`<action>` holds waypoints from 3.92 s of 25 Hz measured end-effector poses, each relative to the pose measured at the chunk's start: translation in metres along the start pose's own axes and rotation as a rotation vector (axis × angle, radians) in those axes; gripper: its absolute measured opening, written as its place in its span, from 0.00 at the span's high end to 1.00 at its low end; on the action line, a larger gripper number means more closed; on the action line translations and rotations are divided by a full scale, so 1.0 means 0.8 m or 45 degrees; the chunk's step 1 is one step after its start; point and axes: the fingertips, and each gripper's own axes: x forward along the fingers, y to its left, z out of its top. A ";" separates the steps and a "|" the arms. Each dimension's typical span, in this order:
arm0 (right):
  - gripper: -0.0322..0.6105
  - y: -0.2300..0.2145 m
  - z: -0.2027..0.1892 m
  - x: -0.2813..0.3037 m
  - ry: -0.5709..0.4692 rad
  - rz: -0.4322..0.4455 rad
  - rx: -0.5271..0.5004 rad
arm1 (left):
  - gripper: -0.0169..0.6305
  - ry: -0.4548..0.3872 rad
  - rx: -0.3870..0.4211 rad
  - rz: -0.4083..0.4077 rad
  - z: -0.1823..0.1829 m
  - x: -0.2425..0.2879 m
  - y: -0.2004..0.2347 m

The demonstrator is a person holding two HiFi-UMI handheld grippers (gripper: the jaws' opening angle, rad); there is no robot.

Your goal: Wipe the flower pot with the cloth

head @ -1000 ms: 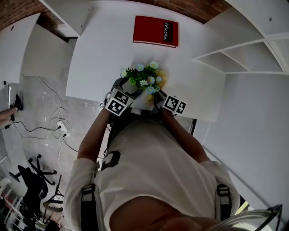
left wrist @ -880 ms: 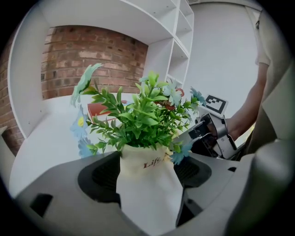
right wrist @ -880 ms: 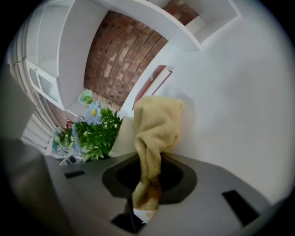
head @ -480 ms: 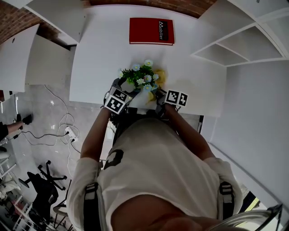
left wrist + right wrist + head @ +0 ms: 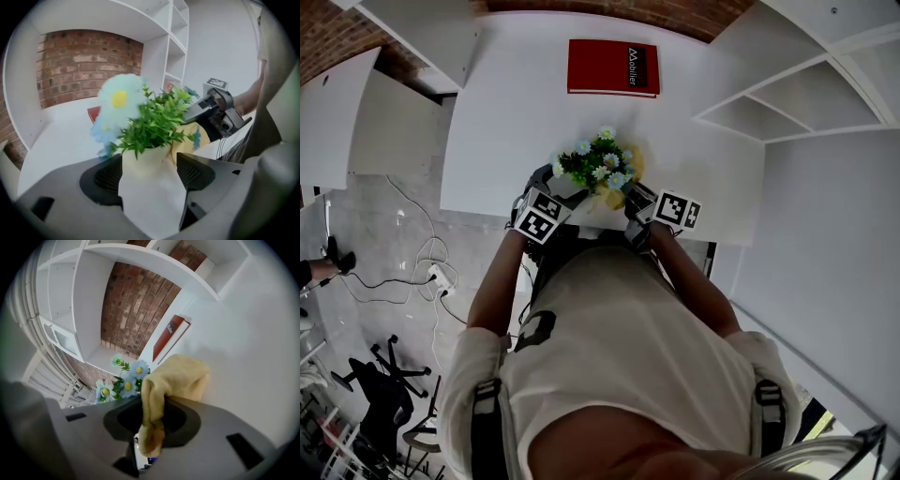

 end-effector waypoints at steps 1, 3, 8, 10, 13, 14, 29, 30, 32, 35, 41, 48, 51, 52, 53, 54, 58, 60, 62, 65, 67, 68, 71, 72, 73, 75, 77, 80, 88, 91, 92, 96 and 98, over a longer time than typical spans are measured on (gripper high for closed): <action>0.81 -0.002 -0.002 0.000 0.002 0.000 0.008 | 0.42 -0.028 -0.018 -0.010 0.011 -0.001 0.008; 0.81 -0.004 -0.006 0.000 0.006 0.008 0.016 | 0.42 -0.063 -0.032 -0.078 0.030 0.003 0.015; 0.81 -0.009 -0.029 0.015 0.054 -0.030 0.000 | 0.42 -0.046 0.005 -0.122 0.034 0.013 0.015; 0.81 -0.019 -0.037 0.023 0.064 -0.050 0.032 | 0.42 -0.075 -0.028 -0.090 0.032 0.014 0.015; 0.81 -0.035 -0.048 0.028 0.071 -0.084 0.110 | 0.43 -0.103 -0.034 -0.030 0.030 0.012 0.011; 0.81 -0.042 -0.054 0.030 0.091 -0.105 0.112 | 0.45 -0.101 -0.026 -0.019 0.028 0.011 0.007; 0.81 -0.047 -0.052 0.014 0.157 -0.016 0.172 | 0.45 -0.070 0.057 -0.112 0.050 0.009 0.002; 0.81 -0.036 -0.044 0.012 0.139 0.025 0.167 | 0.45 -0.065 0.076 -0.114 0.050 0.013 0.002; 0.81 -0.012 -0.026 0.007 0.094 0.107 0.160 | 0.45 -0.067 0.079 -0.111 0.049 0.017 0.004; 0.81 0.014 -0.010 0.006 0.058 0.173 0.139 | 0.45 -0.083 0.068 -0.112 0.049 0.012 0.001; 0.81 -0.005 -0.032 0.020 0.049 0.112 0.161 | 0.45 -0.087 0.066 -0.071 0.047 0.015 -0.004; 0.82 -0.048 -0.072 0.043 0.183 -0.013 0.161 | 0.45 -0.080 0.073 -0.055 0.047 0.015 -0.005; 0.82 -0.048 -0.074 0.044 0.222 -0.015 0.156 | 0.45 -0.056 0.051 -0.081 0.048 0.010 -0.003; 0.82 -0.048 -0.074 0.044 0.233 -0.011 0.158 | 0.45 -0.061 0.030 -0.095 0.053 0.007 -0.002; 0.82 -0.049 -0.074 0.042 0.241 -0.009 0.163 | 0.44 -0.074 0.018 -0.103 0.060 0.004 0.000; 0.82 -0.050 -0.074 0.041 0.245 -0.011 0.169 | 0.44 -0.083 0.023 -0.108 0.066 0.004 0.003; 0.82 -0.054 -0.078 0.034 0.253 -0.017 0.224 | 0.41 -0.017 0.108 -0.168 0.069 0.018 0.002; 0.81 -0.053 -0.075 0.032 0.253 -0.009 0.239 | 0.41 -0.007 0.114 -0.183 0.065 0.025 0.001; 0.81 -0.048 -0.066 0.029 0.239 0.016 0.234 | 0.41 -0.017 0.109 -0.182 0.064 0.026 0.002; 0.81 -0.020 -0.039 0.022 0.173 0.130 0.245 | 0.41 -0.044 0.126 -0.175 0.062 0.028 -0.002; 0.81 0.005 -0.021 0.018 0.125 0.217 0.240 | 0.41 -0.046 0.137 -0.166 0.059 0.027 -0.007; 0.81 0.013 -0.014 0.016 0.107 0.245 0.227 | 0.41 -0.047 0.133 -0.162 0.057 0.026 -0.008; 0.81 0.018 -0.007 0.011 0.066 0.269 0.214 | 0.41 -0.057 0.112 -0.161 0.055 0.022 -0.015; 0.81 0.015 -0.008 0.010 0.053 0.268 0.223 | 0.41 -0.060 0.110 -0.160 0.054 0.021 -0.017; 0.81 0.013 -0.008 0.010 0.036 0.276 0.229 | 0.41 -0.063 0.107 -0.158 0.052 0.020 -0.019; 0.82 0.011 -0.008 0.009 -0.007 0.299 0.209 | 0.41 -0.071 0.094 -0.153 0.051 0.017 -0.020; 0.82 0.013 -0.008 0.010 -0.045 0.332 0.186 | 0.41 -0.074 0.081 -0.148 0.051 0.016 -0.019; 0.82 0.014 -0.014 0.007 -0.064 0.364 0.177 | 0.41 -0.071 0.073 -0.146 0.050 0.016 -0.020; 0.82 -0.037 -0.080 0.024 0.131 0.153 0.307 | 0.41 -0.090 0.038 -0.137 0.046 0.009 -0.031; 0.82 -0.044 -0.089 0.024 0.173 0.120 0.333 | 0.41 -0.073 0.057 -0.140 0.041 0.006 -0.036; 0.82 -0.045 -0.090 0.023 0.183 0.117 0.338 | 0.41 -0.065 0.068 -0.140 0.039 0.004 -0.038; 0.82 -0.055 -0.089 0.016 0.215 0.097 0.354 | 0.41 -0.032 0.080 -0.154 0.035 -0.002 -0.039; 0.81 -0.056 -0.087 0.010 0.228 0.090 0.353 | 0.41 -0.027 0.089 -0.163 0.041 -0.004 -0.032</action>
